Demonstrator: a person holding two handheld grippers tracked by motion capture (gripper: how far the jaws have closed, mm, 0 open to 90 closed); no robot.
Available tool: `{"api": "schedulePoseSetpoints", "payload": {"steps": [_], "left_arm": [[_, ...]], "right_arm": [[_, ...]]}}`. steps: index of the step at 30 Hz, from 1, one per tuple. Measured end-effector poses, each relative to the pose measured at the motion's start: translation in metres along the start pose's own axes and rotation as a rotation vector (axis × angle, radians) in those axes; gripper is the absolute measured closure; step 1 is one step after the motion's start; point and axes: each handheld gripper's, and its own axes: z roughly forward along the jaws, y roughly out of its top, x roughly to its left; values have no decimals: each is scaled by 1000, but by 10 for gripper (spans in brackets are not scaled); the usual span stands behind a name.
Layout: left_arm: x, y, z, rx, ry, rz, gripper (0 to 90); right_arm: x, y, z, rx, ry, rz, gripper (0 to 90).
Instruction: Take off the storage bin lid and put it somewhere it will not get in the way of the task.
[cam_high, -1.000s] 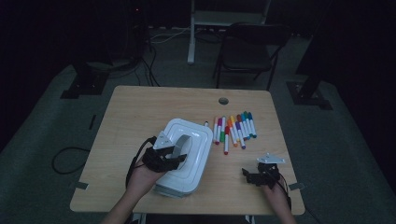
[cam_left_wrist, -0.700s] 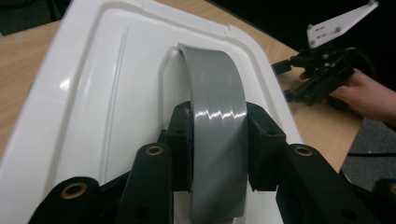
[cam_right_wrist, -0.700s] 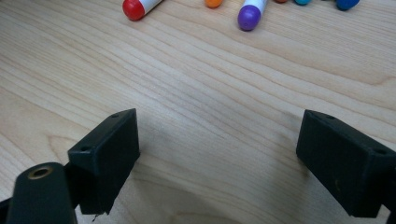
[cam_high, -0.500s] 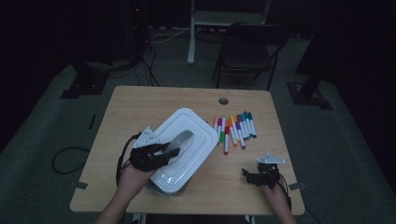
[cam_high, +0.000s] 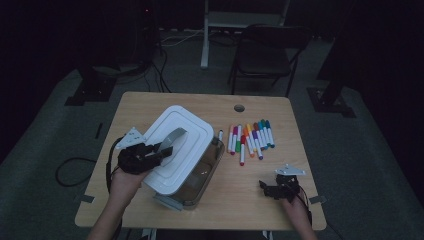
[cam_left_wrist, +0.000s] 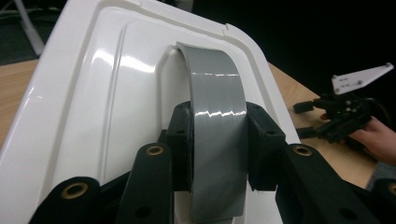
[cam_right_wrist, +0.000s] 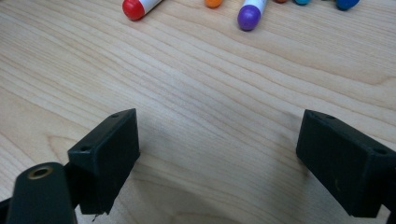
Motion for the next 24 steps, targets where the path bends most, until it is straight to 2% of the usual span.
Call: {"api": "schedulePoseSetpoints", "payload": {"steps": [1,2,8,14,17,21,24], "left_arm": [[0,0,0,0,0,0,682],[7,-1,-3,-11,3,-18,682],[23,-6,-13,-26,40,-46,683],[38,-11,-27,-63,55,-57,682],[46,-14,-33,-72,77,-65,682],[59,-19,-44,-97,96,-100,682],[68,-24,-50,-104,133,-113,682]], "right_arm": [[0,0,0,0,0,0,129],[0,0,0,0,0,0,129],[0,0,0,-1,0,-1,129],[0,0,0,0,0,1,129],[0,0,0,0,0,0,129],[0,0,0,0,0,0,129],[0,0,0,0,0,0,129]]}}
